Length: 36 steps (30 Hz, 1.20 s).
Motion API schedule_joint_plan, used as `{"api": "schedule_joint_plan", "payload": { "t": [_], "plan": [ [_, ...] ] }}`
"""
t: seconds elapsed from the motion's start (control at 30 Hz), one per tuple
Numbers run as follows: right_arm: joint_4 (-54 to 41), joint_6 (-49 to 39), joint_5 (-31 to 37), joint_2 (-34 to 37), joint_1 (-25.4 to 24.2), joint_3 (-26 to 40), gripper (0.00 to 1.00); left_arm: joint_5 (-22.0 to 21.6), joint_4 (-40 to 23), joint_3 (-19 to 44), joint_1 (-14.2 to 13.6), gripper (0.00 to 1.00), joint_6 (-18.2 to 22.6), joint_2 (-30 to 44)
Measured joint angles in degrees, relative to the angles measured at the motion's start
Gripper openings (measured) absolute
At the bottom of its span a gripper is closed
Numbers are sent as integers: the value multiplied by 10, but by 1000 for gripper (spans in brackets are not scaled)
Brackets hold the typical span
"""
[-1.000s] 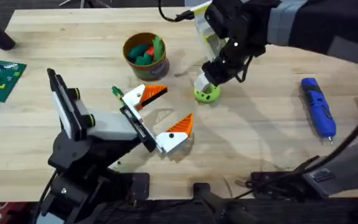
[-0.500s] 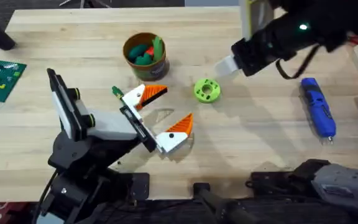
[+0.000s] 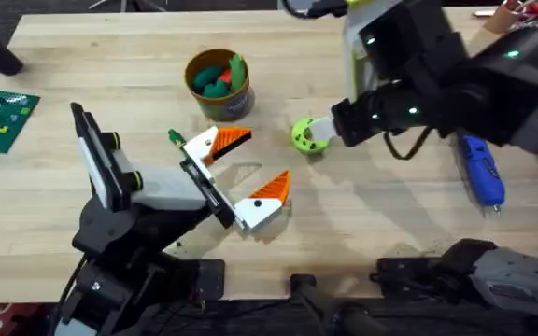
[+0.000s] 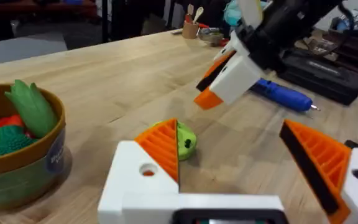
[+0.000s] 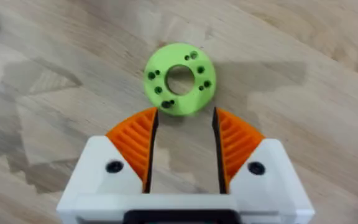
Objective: Pick up the gripper from the table and insert it into the empty holder that is missing its gripper. Then pick up a screw, insert it into the mounting hole, and use the screwdriver to tighten it. Finally, clean up the table by picking up the vegetable and placing it into the bucket.
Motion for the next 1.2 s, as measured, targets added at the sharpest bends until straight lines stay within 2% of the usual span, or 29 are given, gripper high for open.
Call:
{"api": "schedule_joint_plan", "payload": {
  "t": [0.4,0.67,1.07,1.2],
  "plan": [
    [29,2,-8,109,20,-3,508,0,0,0,0,980,0,0],
    [36,-6,-8,121,48,-3,508,0,0,0,0,980,0,0],
    [40,-10,-8,146,49,-3,508,0,0,0,0,980,0,0],
    [40,-9,-7,146,49,-3,373,0,0,0,0,980,0,0]
  ]
}}
